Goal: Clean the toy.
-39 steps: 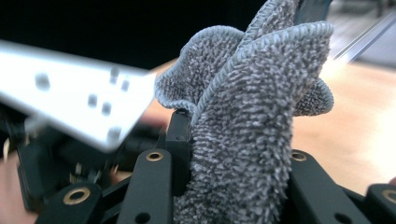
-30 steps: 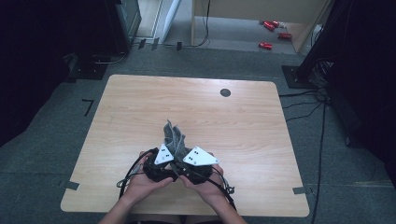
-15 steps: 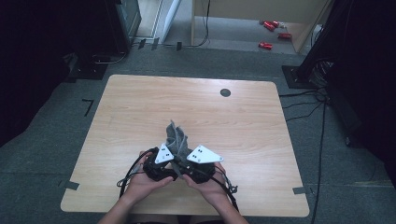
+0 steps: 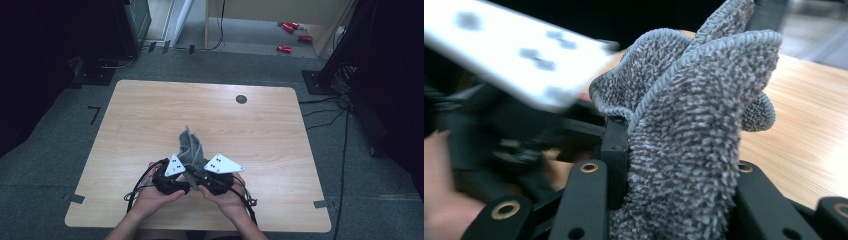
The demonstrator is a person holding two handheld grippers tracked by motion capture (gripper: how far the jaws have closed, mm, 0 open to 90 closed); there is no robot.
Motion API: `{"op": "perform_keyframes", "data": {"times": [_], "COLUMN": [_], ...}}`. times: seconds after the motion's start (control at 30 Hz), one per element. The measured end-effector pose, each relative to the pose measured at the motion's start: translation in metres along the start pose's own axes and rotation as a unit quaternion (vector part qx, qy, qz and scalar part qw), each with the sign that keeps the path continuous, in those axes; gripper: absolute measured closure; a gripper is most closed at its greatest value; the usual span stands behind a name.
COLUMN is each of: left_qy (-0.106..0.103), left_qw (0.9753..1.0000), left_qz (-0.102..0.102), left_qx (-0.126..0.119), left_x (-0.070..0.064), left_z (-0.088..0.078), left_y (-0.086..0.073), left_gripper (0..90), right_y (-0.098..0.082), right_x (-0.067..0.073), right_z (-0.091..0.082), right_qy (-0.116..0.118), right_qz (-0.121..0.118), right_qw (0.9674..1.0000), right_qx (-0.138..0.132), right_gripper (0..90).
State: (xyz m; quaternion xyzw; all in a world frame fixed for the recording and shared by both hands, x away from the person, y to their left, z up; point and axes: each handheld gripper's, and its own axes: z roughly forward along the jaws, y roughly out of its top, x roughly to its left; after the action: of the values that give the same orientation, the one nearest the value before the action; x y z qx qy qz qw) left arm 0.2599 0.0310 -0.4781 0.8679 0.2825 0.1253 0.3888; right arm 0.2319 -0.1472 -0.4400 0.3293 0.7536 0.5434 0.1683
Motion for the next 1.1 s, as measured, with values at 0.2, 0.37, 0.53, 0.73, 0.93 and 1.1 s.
{"op": "perform_keyframes", "data": {"times": [0.2,0.37,0.53,0.73,0.93,1.1], "left_qy": [0.006,0.006,0.003,-0.006,-0.009,-0.016], "left_qw": [1.0000,0.9999,1.0000,1.0000,0.9998,0.9998], "left_qz": [0.004,-0.009,-0.005,0.001,-0.006,0.004], "left_qx": [0.002,0.000,0.007,-0.007,-0.018,-0.013], "left_x": [0.000,0.005,0.005,-0.001,0.002,-0.001], "left_z": [-0.004,-0.002,0.001,-0.003,-0.004,0.000], "left_y": [0.001,-0.001,-0.003,0.000,0.002,0.001], "left_gripper": [34.7,34.7,34.7,34.7,34.6,34.6], "right_y": [-0.006,-0.007,-0.001,-0.005,-0.005,0.000], "right_x": [-0.007,-0.032,-0.006,-0.008,-0.036,-0.011], "right_z": [0.006,-0.004,0.000,0.002,-0.019,-0.019], "right_qy": [-0.021,-0.068,0.019,0.009,-0.035,0.027], "right_qz": [-0.008,0.029,0.017,0.014,0.046,0.022], "right_qw": [0.9998,0.9971,0.9997,0.9999,0.9982,0.9988], "right_qx": [0.002,0.020,-0.001,0.001,-0.020,-0.036], "right_gripper": [68.3,68.4,68.2,68.6,68.3,67.8]}}
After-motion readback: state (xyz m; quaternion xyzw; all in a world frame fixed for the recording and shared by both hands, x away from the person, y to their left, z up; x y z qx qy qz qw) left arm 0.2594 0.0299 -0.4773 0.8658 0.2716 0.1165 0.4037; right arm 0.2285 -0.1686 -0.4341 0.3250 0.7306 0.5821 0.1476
